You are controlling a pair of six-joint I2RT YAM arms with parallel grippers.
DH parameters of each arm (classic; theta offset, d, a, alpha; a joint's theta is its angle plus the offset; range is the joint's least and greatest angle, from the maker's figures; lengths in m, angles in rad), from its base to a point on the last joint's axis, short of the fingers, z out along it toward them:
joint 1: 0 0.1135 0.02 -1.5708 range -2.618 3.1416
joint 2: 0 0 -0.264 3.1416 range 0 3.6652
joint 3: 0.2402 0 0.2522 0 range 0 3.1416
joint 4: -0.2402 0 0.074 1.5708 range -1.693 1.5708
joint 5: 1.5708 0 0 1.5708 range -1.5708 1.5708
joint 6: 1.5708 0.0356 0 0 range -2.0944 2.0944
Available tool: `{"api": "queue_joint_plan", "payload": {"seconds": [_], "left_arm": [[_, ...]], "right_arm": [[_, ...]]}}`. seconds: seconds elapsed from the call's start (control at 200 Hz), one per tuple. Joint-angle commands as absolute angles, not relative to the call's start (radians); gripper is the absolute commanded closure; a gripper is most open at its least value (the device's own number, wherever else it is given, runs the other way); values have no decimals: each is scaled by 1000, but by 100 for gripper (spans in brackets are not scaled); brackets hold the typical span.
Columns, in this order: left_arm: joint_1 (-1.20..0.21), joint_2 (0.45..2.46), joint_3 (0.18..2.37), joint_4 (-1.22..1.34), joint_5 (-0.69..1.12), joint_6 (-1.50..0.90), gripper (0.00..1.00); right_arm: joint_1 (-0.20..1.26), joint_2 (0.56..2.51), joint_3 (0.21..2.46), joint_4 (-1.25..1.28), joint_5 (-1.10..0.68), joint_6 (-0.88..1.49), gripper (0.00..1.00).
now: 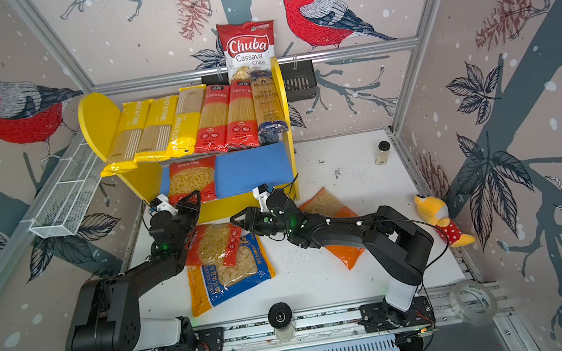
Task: Arrange pasta packages on shelves
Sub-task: Place the pasta bag on the shelf.
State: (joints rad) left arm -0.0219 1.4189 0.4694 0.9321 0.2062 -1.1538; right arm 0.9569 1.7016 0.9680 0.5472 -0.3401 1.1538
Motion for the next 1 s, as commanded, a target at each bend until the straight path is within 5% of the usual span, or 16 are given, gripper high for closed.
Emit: {"api": "queue_joint_plan", "payload": {"seconds": [0.0, 0.115, 0.42, 0.991], "left_arm": [[-27, 1426, 469, 993, 217, -1170, 76], [-28, 1417, 442, 990, 218, -1167, 72], [-28, 1277, 436, 791, 186, -1105, 41], [-77, 742, 377, 134, 56, -855, 36]], "right_arm": [[956, 1690, 959, 572, -323, 1150, 47], [956, 1691, 960, 574, -323, 1149, 47], [949, 1684, 956, 540, -316, 1116, 47], [997, 1694, 964, 308, -319, 949, 47]]}}
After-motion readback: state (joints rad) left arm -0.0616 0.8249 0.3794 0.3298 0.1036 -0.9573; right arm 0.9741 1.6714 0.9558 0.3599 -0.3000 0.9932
